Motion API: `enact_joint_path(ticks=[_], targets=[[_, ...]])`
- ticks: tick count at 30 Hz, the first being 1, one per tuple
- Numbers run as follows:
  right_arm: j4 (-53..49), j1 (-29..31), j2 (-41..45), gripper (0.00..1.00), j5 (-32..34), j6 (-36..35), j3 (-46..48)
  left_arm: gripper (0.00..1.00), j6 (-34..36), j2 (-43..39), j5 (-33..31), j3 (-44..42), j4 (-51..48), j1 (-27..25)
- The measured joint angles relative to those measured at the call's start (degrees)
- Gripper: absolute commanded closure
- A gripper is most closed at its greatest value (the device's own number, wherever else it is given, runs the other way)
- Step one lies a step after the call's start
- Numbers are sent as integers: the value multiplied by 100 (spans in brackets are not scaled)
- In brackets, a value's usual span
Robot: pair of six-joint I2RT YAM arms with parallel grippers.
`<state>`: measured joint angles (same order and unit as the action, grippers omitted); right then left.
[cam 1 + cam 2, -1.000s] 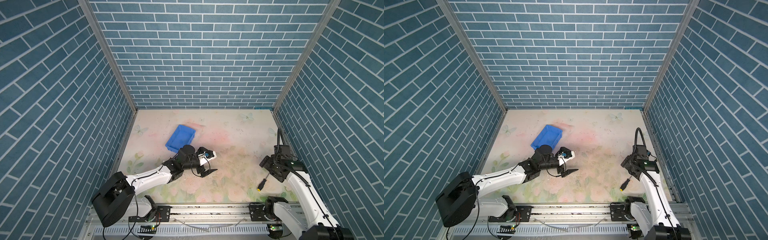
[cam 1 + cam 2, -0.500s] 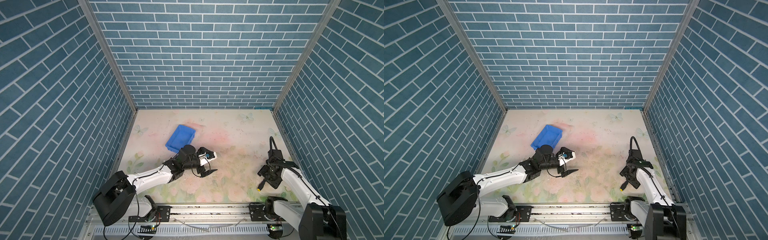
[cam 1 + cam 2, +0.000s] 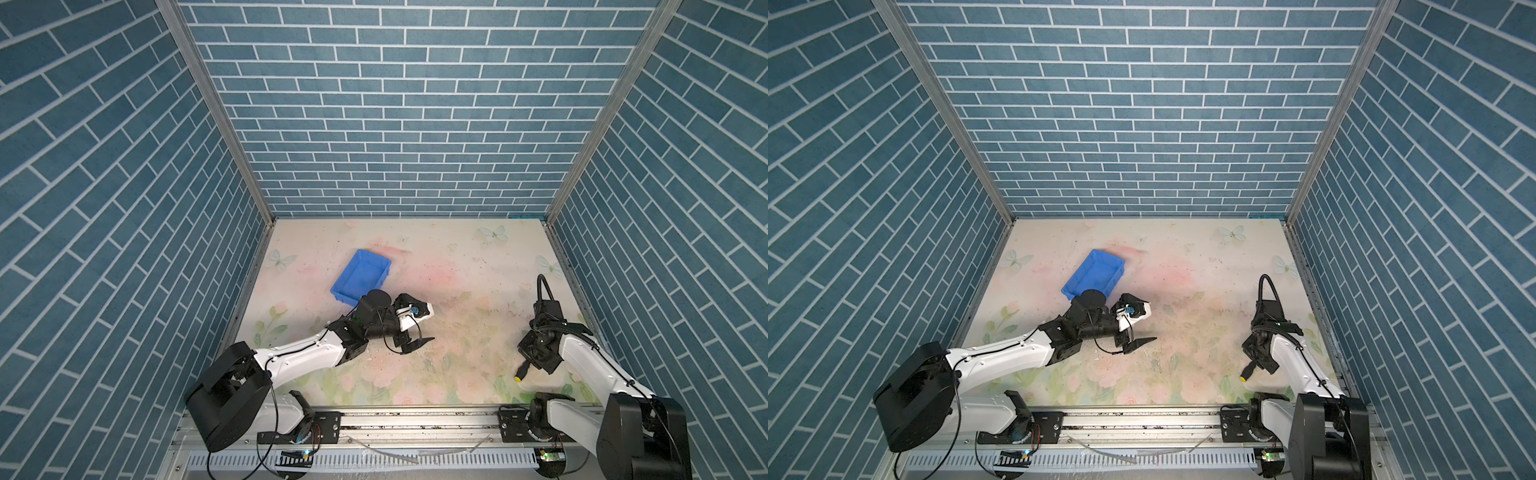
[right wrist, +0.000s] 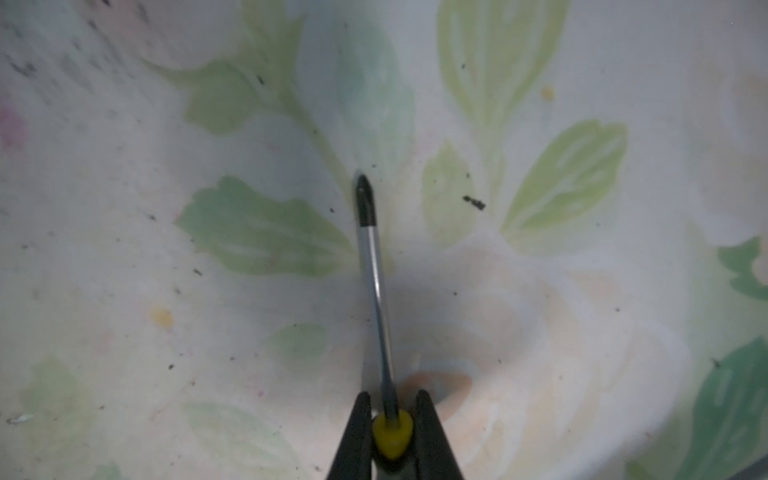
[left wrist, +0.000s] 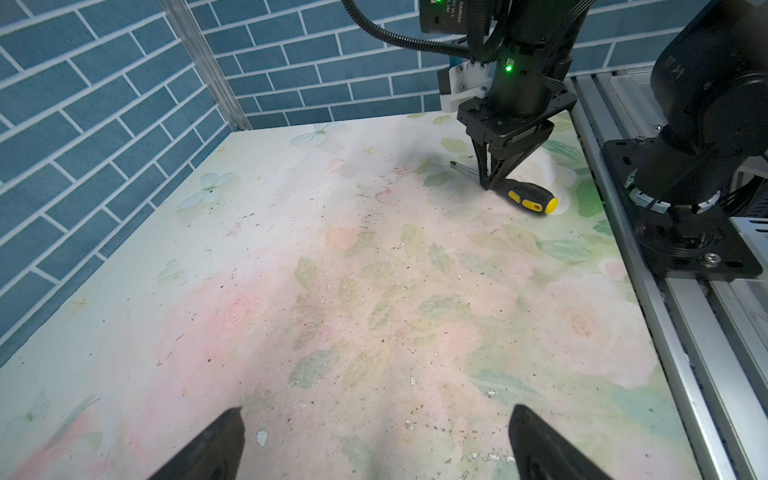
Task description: Put the screwdriver in the bin
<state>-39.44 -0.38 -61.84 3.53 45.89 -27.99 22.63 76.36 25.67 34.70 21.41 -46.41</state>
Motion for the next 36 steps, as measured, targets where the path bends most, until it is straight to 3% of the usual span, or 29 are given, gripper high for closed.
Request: enact_joint_path(ticks=[8, 16, 30, 36], targets=[[306, 0, 640, 100, -17, -28, 46, 0, -219, 26, -302, 0, 61, 0], [962, 175, 994, 100, -212, -186, 35, 0, -1182, 186, -710, 205, 162, 0], [3355, 1902, 295, 100, -420, -573, -754, 0, -3329, 424, -789, 592, 811, -2], [4664, 2463, -219, 100, -1034, -909, -905, 0, -4218, 651, -723, 584, 1340, 0]])
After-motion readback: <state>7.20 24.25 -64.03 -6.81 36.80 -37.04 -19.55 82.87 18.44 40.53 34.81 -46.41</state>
